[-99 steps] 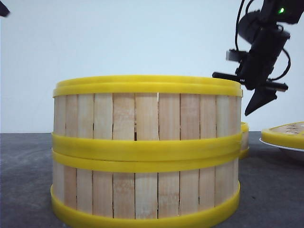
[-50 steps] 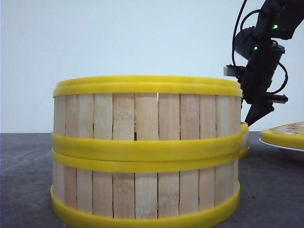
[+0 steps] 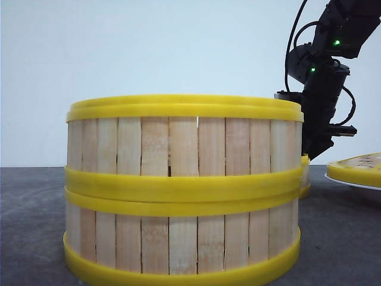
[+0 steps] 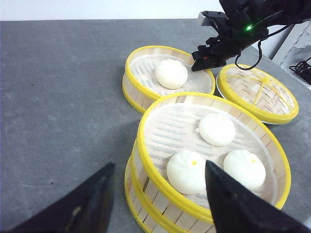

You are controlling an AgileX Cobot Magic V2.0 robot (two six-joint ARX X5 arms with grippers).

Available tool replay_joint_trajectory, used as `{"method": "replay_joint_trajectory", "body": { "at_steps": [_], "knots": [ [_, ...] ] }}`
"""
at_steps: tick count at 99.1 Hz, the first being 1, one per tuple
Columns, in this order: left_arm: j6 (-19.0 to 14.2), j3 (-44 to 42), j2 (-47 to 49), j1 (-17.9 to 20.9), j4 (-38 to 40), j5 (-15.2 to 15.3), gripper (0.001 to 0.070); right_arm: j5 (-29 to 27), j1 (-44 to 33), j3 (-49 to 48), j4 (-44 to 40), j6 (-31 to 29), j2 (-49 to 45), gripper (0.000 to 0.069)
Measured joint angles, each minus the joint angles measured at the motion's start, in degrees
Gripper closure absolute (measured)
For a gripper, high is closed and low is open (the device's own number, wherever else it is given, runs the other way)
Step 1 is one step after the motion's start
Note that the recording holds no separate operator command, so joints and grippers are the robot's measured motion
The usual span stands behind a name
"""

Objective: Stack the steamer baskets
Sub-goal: 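Reach the right gripper to the rim of the remaining bun basket and grasp, then carry the basket with the right gripper and lower it onto the stack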

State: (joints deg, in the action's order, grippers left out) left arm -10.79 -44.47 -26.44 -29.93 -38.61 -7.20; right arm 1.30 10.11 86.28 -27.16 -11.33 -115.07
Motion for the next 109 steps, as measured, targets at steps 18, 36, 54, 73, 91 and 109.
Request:
{"method": "replay_joint_trajectory", "body": {
  "at_steps": [18, 36, 54, 73, 91, 109],
  "knots": [
    [0.0, 0.0, 0.0, 0.0, -0.48, 0.0, 0.0363, 0.17, 0.0, 1.46, -2.08, 0.04, 0.09, 0.066],
    [0.0, 0.0, 0.0, 0.0, -2.21, 0.0, 0.0363, 2.49, -0.24, 2.64, -4.17, 0.46, 4.42, 0.066],
    [0.02, 0.0, 0.0, 0.0, -3.32, -0.04, 0.0363, 4.59, -0.37, 4.28, -6.03, 1.22, 15.54, 0.066],
    [0.02, 0.0, 0.0, 0.0, -4.17, -0.2, 0.0363, 11.96, -0.11, 4.74, -10.86, 2.34, 25.22, 0.066],
    [0.02, 0.0, 0.0, 0.0, -4.2, -0.48, 0.0363, 15.89, 2.91, 4.74, -19.12, 4.92, 29.92, 0.066],
    [0.02, 0.0, 0.0, 0.0, -4.15, -0.66, 0.0363, 15.87, 9.73, 4.72, -26.99, 9.18, 30.53, 0.066]
  ]
}}
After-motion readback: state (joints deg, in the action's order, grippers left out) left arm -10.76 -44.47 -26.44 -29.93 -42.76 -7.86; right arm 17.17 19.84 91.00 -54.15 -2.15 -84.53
